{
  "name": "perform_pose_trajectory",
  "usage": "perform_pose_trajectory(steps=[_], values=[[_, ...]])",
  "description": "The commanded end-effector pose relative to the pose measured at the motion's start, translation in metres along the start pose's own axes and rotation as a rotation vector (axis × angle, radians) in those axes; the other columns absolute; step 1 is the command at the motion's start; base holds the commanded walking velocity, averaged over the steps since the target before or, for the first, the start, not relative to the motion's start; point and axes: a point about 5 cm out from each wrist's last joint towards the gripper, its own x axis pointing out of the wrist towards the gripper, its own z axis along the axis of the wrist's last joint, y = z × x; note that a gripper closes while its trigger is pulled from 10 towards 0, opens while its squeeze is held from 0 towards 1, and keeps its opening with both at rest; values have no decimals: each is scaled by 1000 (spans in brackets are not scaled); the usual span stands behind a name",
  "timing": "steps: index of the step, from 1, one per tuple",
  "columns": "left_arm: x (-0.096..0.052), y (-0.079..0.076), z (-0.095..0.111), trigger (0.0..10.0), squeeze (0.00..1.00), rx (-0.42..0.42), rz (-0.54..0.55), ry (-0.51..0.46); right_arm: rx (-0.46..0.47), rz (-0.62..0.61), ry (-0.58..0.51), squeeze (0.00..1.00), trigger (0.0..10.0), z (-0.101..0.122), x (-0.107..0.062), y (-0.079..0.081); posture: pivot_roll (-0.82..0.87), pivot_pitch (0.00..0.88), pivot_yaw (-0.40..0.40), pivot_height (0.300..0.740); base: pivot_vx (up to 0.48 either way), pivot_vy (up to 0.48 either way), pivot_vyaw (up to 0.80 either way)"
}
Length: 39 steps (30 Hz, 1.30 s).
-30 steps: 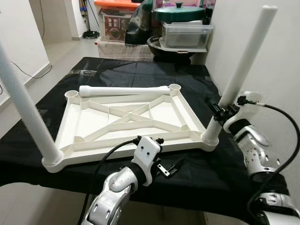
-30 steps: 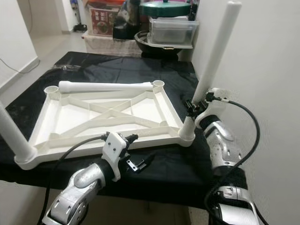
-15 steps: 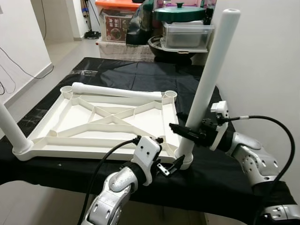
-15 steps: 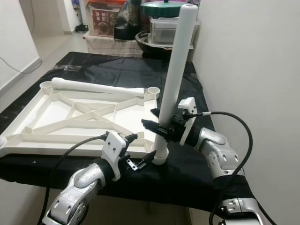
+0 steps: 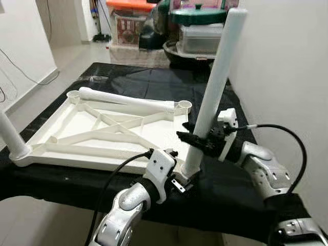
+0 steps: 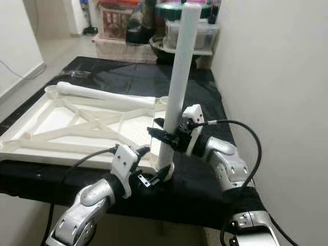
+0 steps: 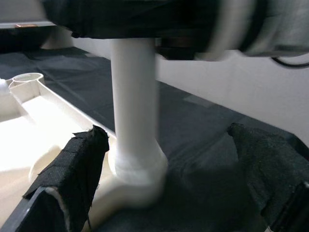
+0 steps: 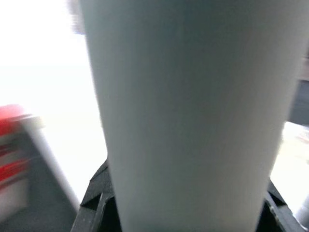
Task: Building children table
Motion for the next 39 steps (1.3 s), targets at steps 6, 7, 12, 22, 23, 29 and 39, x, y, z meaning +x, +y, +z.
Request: perform_pose_trajectory(steps=[6,7,12,22,23,29,39], values=[[-2,1,-3,10000,0,-3,-2,13,111,-613,-24,0,0,-9,-17,-42,115,0,-71,740,0,0,0],[-2,1,-3,10000,0,-3,-4,12,140,-754,-22,0,0,-12,-22,-47,115,0,-71,740,0,0,0],[-1,1,-2,10000,0,-1,-3,11,177,-1065,-42,0,0,-18,-30,-47,120,0,-74,740,0,0,0],[1,3,-3,10000,0,1,-1,12,226,-1294,-67,0,1804,-24,-16,-27,122,0,-78,740,0,0,0],[1,3,-3,10000,0,2,-1,12,232,-1280,-65,0,1804,-25,-14,-25,122,0,-78,740,0,0,0],[0,1,-3,10000,0,1,-3,12,144,-1064,-133,0,10000,-15,-6,-24,117,0,-75,740,0,0,0],[0,0,-3,10000,0,0,-7,10,96,-311,-83,0,10000,-8,-14,-24,111,0,-72,740,0,0,0]])
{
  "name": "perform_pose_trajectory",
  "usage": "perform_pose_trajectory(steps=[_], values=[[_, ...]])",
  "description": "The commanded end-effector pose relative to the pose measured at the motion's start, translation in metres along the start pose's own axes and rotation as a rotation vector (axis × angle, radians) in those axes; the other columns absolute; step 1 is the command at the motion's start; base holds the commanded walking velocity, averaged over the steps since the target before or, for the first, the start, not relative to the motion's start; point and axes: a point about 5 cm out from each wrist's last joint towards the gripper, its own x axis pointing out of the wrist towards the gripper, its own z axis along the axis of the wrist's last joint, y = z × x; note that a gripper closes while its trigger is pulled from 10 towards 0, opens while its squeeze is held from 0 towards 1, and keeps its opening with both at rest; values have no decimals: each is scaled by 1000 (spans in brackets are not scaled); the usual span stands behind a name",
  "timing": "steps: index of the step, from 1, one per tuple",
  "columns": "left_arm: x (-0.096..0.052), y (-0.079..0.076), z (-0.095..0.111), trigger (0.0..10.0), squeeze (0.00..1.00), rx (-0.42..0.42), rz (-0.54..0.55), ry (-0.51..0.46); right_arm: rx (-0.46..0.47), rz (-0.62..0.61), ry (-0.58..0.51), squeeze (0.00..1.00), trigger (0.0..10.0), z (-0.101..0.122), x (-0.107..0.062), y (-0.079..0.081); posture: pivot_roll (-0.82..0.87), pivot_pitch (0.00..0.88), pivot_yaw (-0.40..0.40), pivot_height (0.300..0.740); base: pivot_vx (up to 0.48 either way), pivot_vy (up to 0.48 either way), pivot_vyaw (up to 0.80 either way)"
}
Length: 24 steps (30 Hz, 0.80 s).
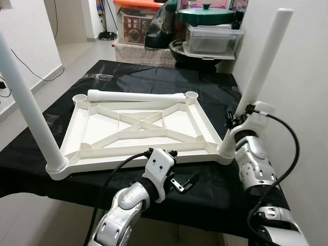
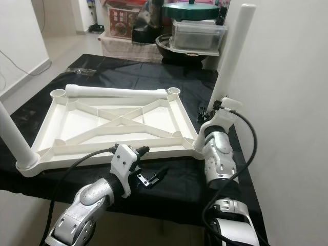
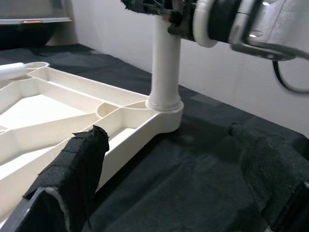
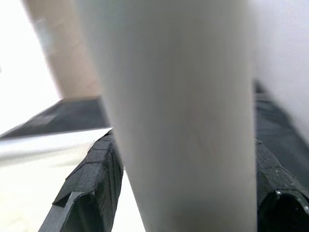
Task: Building children table
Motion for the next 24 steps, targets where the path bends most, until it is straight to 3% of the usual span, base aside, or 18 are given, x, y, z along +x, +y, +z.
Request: perform_pose_trajectory(steps=[1,4,5,7,9,14,19,20,24], values=[[0,-1,-2,10000,0,-3,-4,8,15,163,56,0,10000,-8,-2,14,111,0,-72,740,0,0,0],[1,-1,-2,10000,0,-1,-6,7,-7,454,129,0,10000,-9,-19,23,115,0,-73,740,0,0,0],[1,-1,-2,10000,0,-1,-6,7,-7,454,129,0,10000,-9,-19,23,115,0,-73,740,0,0,0],[1,0,-2,10000,0,0,-6,6,-14,643,161,0,10000,-9,-30,32,120,0,-77,740,0,0,0],[1,0,-1,10000,0,1,-6,6,-7,746,173,0,10000,-7,-34,39,120,0,-77,740,0,0,0],[1,0,-1,10000,0,2,-6,5,8,899,179,0,10000,-2,-34,49,120,0,-77,740,0,0,0],[1,0,-1,10000,0,2,-5,5,22,967,182,0,10000,2,-33,54,120,0,-77,740,0,0,0],[0,0,-1,10000,0,1,-5,6,17,995,191,0,7804,3,-34,57,128,0,-86,740,0,0,0],[0,0,-1,10000,0,0,-4,6,15,1009,197,0,7804,3,-35,57,128,0,-86,740,0,0,0]])
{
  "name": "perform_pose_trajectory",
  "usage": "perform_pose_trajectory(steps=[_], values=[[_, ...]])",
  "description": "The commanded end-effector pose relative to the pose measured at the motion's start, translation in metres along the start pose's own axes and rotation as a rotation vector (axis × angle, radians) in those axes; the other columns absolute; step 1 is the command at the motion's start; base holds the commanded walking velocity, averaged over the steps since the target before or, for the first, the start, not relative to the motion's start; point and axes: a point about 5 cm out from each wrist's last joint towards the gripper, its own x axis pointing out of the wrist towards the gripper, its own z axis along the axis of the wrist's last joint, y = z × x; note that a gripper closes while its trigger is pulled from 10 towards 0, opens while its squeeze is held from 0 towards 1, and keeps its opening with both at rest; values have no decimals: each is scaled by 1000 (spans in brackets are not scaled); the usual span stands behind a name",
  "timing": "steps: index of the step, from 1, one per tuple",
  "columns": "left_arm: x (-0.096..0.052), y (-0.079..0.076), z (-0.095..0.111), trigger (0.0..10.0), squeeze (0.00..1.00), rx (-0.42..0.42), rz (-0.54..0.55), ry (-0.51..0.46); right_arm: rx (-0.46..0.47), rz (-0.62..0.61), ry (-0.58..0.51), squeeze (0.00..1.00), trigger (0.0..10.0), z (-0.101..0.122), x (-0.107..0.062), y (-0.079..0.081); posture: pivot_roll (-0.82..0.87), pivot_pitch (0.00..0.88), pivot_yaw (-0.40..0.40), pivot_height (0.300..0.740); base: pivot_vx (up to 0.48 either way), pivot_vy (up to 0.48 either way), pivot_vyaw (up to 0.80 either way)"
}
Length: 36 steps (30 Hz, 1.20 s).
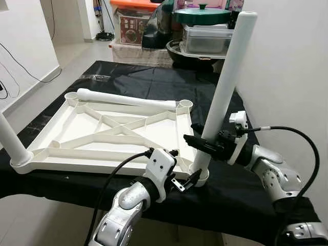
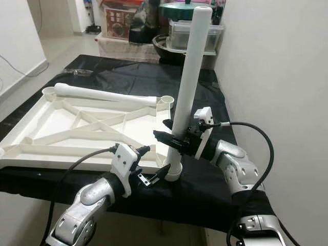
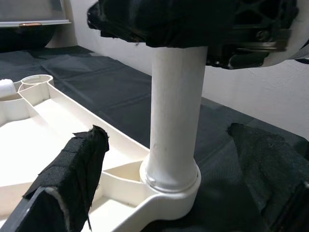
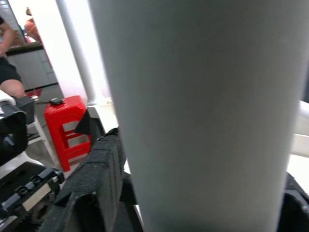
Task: Building children table
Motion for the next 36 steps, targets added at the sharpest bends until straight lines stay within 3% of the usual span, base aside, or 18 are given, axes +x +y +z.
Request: perform_pose_trajectory(steps=[1,6,9,10,11,12,16,18,19,20,22,24,26,29,30,34,35,36], values=[[0,0,-2,10000,0,-3,-3,11,-9,8,-7,0,0,2,6,1,130,0,-88,740,0,0,0],[0,0,-3,10000,0,-4,-1,13,-30,-91,4,0,0,-1,7,-8,130,0,-89,740,0,0,0],[0,0,-4,10000,0,-6,0,14,-45,-294,6,0,0,-3,3,-25,130,0,-88,740,0,0,0],[0,0,-4,10000,0,-6,0,14,-45,-294,6,0,0,-3,3,-25,130,0,-88,740,0,0,0],[0,0,-4,10000,0,-7,0,14,-50,-415,0,0,0,-3,0,-35,130,0,-88,740,0,0,0],[0,0,-4,10000,0,-7,0,14,-50,-415,0,0,0,-3,0,-35,130,0,-88,740,0,0,0],[-1,-1,-5,10000,0,-9,-1,16,22,-1059,-54,0,0,3,-34,-77,122,0,-80,740,0,0,0],[-1,-1,-5,10000,0,-9,-1,16,22,-1059,-54,0,0,3,-34,-77,122,0,-80,740,0,0,0],[-1,0,-5,10000,0,-9,-2,16,68,-1286,-85,0,0,5,-49,-85,120,0,-79,740,0,0,0],[-1,0,-5,10000,0,-9,-2,16,68,-1286,-85,0,0,5,-49,-85,120,0,-79,740,0,0,0],[-1,0,-5,10000,0,-8,-3,15,96,-1465,-115,0,0,6,-62,-89,120,0,-79,740,0,0,0],[-1,0,-5,10000,0,-7,-3,15,108,-1556,-133,0,0,7,-67,-91,124,0,-80,740,0,0,0],[-1,0,-5,10000,0,-7,-3,15,108,-1556,-133,0,0,7,-67,-91,124,0,-80,740,0,0,0],[-1,0,-4,10000,0,-5,-2,14,161,-1705,-169,0,0,7,-65,-92,131,0,-85,740,0,0,0],[-1,-1,-4,10000,0,-4,-2,13,175,-1767,-172,0,10000,6,-62,-92,136,0,-93,740,0,0,0],[-1,-1,-3,10000,0,-3,-1,13,179,-1800,-173,0,10000,6,-60,-92,136,0,-93,740,0,0,0],[-1,0,-3,10000,0,-3,0,13,174,-1807,-177,820,10000,6,-58,-92,136,0,-93,740,0,0,0],[-1,0,-3,10000,0,-3,0,13,174,-1807,-177,820,10000,6,-58,-92,136,0,-93,740,0,0,0]])
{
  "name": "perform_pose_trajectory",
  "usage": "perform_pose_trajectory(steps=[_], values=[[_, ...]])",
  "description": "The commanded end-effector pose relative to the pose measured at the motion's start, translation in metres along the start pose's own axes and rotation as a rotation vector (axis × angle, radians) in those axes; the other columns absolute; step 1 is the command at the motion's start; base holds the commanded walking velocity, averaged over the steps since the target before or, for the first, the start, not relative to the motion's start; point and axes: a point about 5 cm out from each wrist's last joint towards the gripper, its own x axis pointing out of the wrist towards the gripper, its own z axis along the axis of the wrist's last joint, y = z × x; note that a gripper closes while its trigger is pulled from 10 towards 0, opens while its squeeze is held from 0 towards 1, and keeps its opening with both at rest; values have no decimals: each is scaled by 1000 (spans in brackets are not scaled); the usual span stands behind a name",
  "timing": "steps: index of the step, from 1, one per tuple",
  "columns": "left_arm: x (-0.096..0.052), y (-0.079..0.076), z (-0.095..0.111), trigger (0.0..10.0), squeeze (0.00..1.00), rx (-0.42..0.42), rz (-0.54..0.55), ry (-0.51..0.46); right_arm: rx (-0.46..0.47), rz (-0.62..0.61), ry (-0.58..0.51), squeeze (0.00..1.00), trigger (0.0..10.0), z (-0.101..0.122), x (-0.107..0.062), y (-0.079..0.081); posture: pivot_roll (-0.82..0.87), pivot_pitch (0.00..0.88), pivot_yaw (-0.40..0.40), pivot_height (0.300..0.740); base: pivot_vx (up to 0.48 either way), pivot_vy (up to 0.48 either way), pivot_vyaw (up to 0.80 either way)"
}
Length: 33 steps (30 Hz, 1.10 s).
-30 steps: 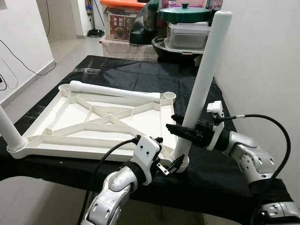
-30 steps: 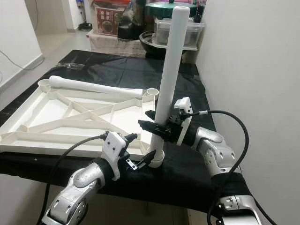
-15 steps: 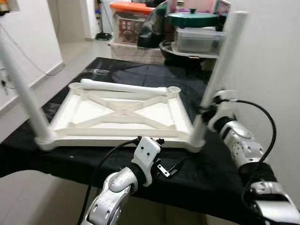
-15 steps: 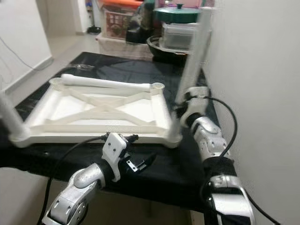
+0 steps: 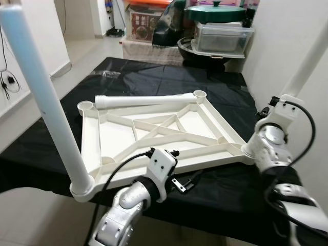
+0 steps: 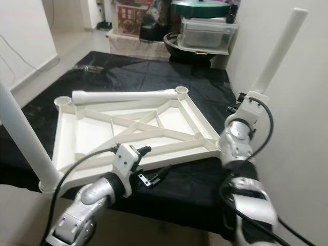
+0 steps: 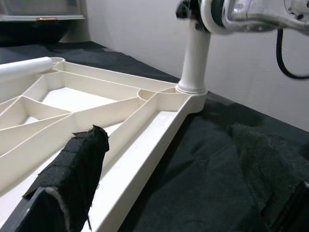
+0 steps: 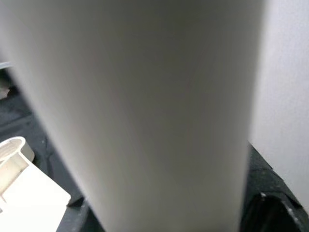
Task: Building children table
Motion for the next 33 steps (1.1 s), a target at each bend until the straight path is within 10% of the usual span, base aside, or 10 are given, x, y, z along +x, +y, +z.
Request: perform_pose_trajectory(steps=[1,3,5,19,33], values=[[0,0,-2,10000,0,-1,0,11,2,-26,26,1000,10000,-7,1,-5,136,0,-93,740,0,0,0],[-1,0,-2,10000,0,-1,0,10,0,-23,21,1000,10000,-7,0,-3,133,0,-93,740,0,0,0],[-1,0,-2,10000,0,-2,-2,11,-11,-6,5,0,10000,-12,-4,-7,127,0,-87,740,0,0,0],[-1,4,-5,10000,0,1,31,32,-63,167,-52,0,10000,-36,-44,-14,96,0,-66,740,0,0,0],[-4,14,-14,10000,0,65,113,99,-160,527,-130,0,10000,-61,-131,-16,46,0,-36,740,0,0,0]])
